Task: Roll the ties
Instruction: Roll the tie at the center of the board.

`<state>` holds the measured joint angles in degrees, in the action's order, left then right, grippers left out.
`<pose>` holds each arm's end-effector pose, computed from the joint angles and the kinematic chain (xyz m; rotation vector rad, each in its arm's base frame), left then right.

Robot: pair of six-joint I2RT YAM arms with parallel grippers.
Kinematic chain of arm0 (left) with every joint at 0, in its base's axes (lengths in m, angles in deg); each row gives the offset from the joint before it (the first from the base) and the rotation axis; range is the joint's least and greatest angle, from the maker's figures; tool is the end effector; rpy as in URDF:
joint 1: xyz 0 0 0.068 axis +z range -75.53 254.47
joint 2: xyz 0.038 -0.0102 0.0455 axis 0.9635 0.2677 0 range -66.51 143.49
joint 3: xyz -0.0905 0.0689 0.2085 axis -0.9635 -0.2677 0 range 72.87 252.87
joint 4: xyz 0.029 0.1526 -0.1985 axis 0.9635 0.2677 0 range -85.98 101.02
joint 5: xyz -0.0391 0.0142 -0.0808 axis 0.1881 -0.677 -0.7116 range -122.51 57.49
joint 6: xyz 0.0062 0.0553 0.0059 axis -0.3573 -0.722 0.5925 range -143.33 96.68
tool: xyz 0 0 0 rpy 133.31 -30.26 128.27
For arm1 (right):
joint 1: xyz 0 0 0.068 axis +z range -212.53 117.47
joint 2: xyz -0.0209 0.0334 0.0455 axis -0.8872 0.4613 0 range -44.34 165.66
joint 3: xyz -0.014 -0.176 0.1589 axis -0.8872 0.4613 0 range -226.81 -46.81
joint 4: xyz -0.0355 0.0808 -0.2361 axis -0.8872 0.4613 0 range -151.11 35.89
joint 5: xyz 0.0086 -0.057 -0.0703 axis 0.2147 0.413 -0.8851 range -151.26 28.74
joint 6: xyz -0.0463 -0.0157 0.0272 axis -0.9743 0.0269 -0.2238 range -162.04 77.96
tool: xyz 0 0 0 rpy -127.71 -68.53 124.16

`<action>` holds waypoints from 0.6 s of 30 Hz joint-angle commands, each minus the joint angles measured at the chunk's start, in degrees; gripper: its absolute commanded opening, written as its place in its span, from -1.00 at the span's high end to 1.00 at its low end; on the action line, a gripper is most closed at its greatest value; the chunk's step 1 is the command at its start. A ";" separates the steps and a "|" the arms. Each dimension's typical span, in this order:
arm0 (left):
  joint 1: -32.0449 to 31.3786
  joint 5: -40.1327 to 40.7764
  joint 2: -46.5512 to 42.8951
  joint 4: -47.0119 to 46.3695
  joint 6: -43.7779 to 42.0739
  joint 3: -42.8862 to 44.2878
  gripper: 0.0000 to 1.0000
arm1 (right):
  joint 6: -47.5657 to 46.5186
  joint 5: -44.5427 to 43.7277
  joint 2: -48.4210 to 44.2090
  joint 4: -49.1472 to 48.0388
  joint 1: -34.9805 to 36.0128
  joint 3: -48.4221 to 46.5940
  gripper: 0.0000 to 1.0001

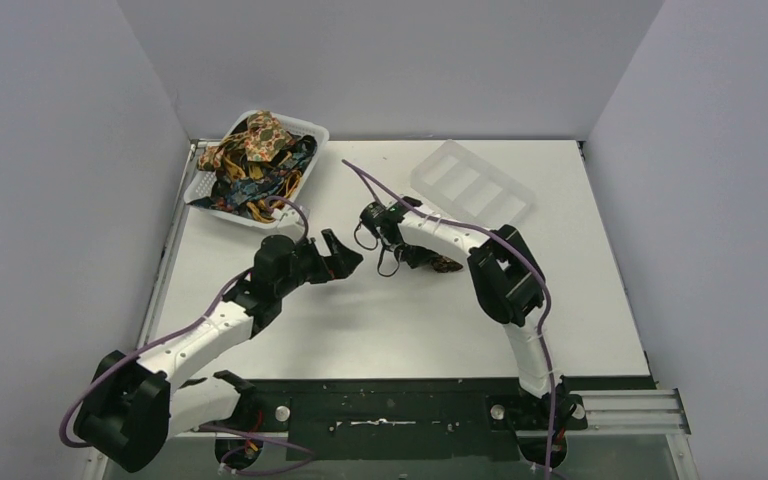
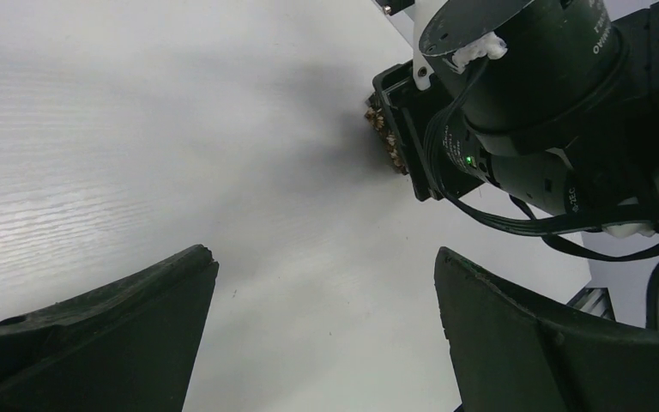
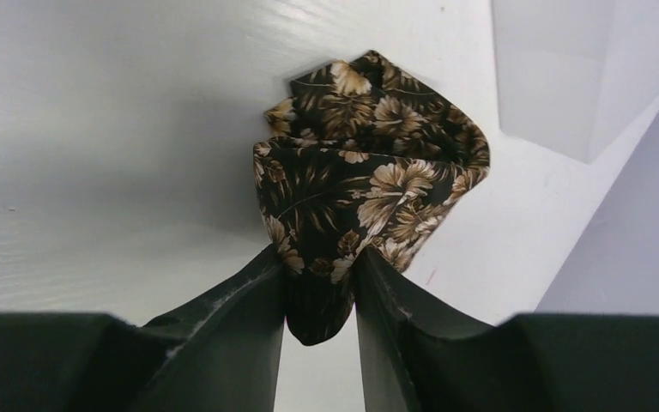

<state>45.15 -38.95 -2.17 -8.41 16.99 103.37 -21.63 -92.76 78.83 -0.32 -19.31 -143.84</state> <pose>0.2200 -0.1285 0.1965 -0.1182 2.0512 -0.8943 0.2962 0.2507 0.1475 -0.5218 2.6911 -0.6183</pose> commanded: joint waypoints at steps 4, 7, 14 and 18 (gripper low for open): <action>0.98 4.43 -6.91 2.05 0.53 -2.32 -0.95 | -0.34 7.54 -0.07 -3.37 0.11 -3.98 -0.08; 1.02 5.09 -8.80 1.93 1.22 -3.96 -0.95 | -1.49 12.82 -3.75 -7.41 -0.31 -3.65 -0.29; 0.97 3.00 -9.19 -5.55 3.26 -8.33 -0.95 | -0.33 38.06 -21.87 -23.83 -11.03 9.76 -0.64; 0.73 -0.59 -3.82 -10.79 3.50 -7.50 -0.95 | 1.25 47.52 -29.79 -33.58 -19.13 19.81 -0.77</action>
<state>45.76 -36.09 -10.04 -9.61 19.57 94.69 -22.55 -57.66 57.52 -21.47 -31.85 -130.55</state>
